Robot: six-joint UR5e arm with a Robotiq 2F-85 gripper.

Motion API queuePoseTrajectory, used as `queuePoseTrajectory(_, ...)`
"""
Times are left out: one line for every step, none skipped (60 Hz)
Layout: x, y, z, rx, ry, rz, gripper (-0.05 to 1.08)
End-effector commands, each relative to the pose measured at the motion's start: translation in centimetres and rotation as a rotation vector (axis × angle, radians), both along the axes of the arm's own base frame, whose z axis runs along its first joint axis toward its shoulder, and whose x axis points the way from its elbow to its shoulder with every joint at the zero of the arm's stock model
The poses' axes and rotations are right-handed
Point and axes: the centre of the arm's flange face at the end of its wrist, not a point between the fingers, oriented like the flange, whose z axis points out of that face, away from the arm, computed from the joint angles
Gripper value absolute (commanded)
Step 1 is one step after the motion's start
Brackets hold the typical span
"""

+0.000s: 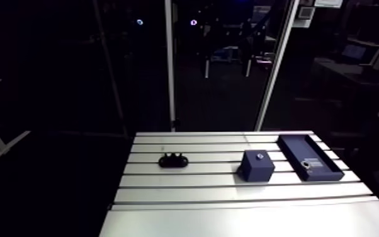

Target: Pick up the M10 bolt and insert it into the hole until fully seated.

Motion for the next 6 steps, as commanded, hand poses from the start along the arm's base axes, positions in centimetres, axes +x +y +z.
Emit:
queuePoseTrajectory(0.10, 0.14, -0.48, -0.001, -0.008, -0.003, 0.01)
queuePoseTrajectory(0.16, 0.14, -0.49, -0.001, -0.009, -0.003, 0.01)
queuePoseTrajectory(0.16, 0.14, -0.49, -0.001, -0.009, -0.003, 0.01)
queuePoseTrajectory(0.19, 0.14, -0.41, -0.001, -0.006, -0.003, 0.01)
queuePoseTrajectory(0.26, 0.21, -0.26, -0.001, -0.003, -0.004, 0.01)
queuePoseTrajectory(0.26, 0.21, -0.26, -0.001, -0.003, -0.004, 0.01)
